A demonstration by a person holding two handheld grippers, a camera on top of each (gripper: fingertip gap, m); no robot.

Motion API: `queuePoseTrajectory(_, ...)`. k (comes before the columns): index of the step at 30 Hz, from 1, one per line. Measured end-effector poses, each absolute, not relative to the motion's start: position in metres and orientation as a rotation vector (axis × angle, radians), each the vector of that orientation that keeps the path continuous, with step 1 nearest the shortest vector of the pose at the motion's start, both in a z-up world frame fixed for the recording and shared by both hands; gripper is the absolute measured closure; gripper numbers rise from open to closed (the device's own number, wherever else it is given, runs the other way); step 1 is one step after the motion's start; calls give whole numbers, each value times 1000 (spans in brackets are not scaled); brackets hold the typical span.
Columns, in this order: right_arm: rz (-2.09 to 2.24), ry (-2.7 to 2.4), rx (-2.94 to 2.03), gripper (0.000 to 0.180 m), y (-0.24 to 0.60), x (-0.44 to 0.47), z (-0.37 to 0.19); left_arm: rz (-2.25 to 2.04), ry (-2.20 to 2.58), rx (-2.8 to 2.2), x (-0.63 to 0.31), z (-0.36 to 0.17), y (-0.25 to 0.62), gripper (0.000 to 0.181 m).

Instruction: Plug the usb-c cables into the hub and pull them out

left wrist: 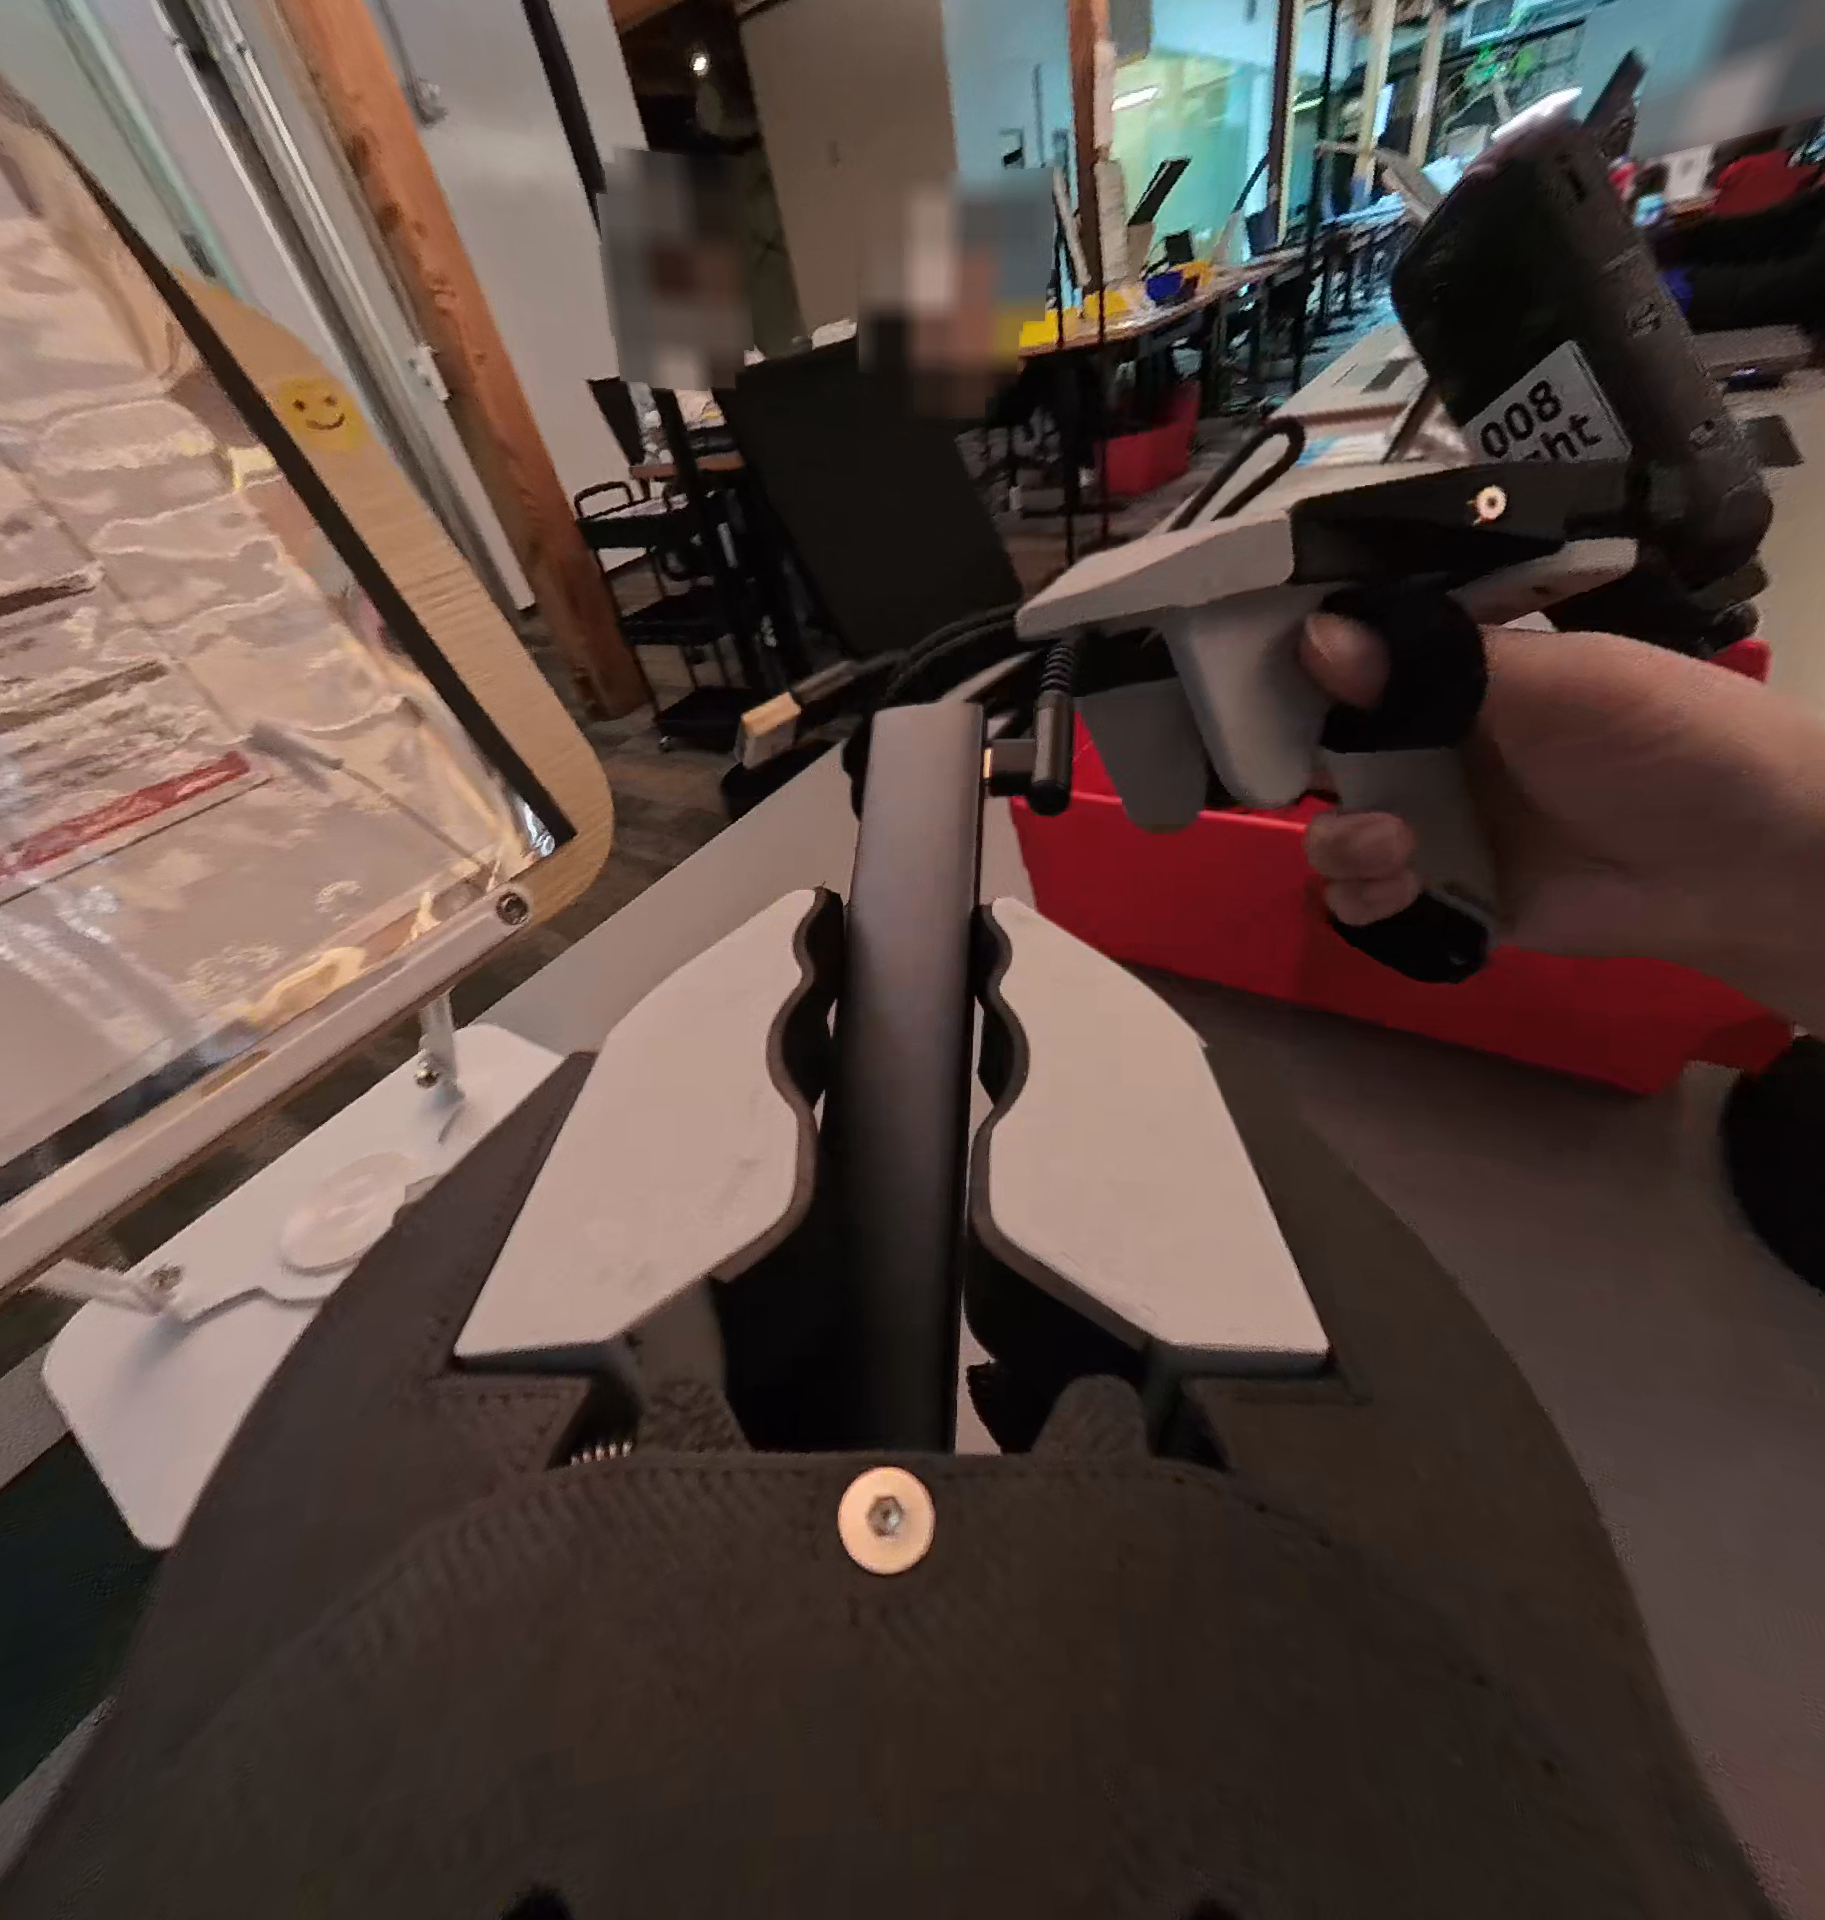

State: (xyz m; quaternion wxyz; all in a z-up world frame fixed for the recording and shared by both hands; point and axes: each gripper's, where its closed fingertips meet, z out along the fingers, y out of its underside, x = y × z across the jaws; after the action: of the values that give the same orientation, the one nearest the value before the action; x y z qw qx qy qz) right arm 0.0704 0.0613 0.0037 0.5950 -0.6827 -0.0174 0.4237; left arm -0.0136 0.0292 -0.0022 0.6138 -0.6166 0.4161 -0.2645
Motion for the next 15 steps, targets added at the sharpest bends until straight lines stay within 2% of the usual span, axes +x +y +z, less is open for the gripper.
queuePoseTrajectory(3, 1147, -29, -1680, 113, 62, 64, -9, -594, 949, -1458, -17, -9, 36, 157)
queuePoseTrajectory(6, 1319, -37, -1693, 123, 57, 62, -11, -621, 929, -1466, -22, -9, 40, 157)
queuePoseTrajectory(12, 1323, -266, -1856, 129, 43, 38, -29, -665, 854, -1511, -48, 4, 49, 157)
queuePoseTrajectory(15, 1214, -439, -1953, 142, 31, 25, -41, -634, 822, -1554, -63, 5, 56, 157)
